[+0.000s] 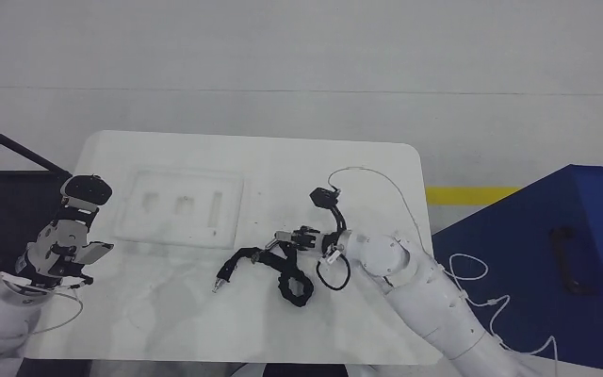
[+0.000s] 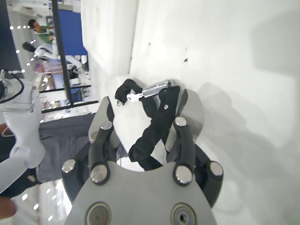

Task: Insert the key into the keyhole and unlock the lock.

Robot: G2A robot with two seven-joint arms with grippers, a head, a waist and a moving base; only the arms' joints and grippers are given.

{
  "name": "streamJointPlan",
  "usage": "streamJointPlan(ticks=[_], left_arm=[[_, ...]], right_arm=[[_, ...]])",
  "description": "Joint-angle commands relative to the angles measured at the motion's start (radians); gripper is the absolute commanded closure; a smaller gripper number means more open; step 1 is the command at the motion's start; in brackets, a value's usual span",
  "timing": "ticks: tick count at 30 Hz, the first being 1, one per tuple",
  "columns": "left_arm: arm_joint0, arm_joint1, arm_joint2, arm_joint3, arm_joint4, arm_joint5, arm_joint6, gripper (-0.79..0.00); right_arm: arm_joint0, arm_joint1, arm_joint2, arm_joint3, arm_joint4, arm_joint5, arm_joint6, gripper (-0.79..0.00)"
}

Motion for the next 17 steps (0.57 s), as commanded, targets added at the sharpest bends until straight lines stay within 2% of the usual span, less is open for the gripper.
streamJointPlan(ticks=[1,4,8,12,17], left_arm=[[0.0,0.0,0.0,0.0,0.0,0.0,0.0,-0.785],[0.0,0.0,0.0,0.0,0.0,0.0,0.0,-0.785],[0.0,0.0,0.0,0.0,0.0,0.0,0.0,-0.785],[0.0,0.0,0.0,0.0,0.0,0.0,0.0,-0.784],[0.0,0.0,0.0,0.0,0.0,0.0,0.0,-0.784]], right_arm=[[-0.065,0.026,0.057,-0.145,-0.166,0.074,-0.043,-0.785],[-0.176,0.056,0.154,-0.341,-0.323,0.092,-0.139,-0.785],[-0.336,0.084,0.271,-0.477,-0.426,-0.028,-0.302,-0.785],[-0.356,0.086,0.283,-0.482,-0.428,-0.06,-0.309,-0.785],[-0.346,0.086,0.28,-0.479,-0.426,-0.041,-0.305,-0.785]])
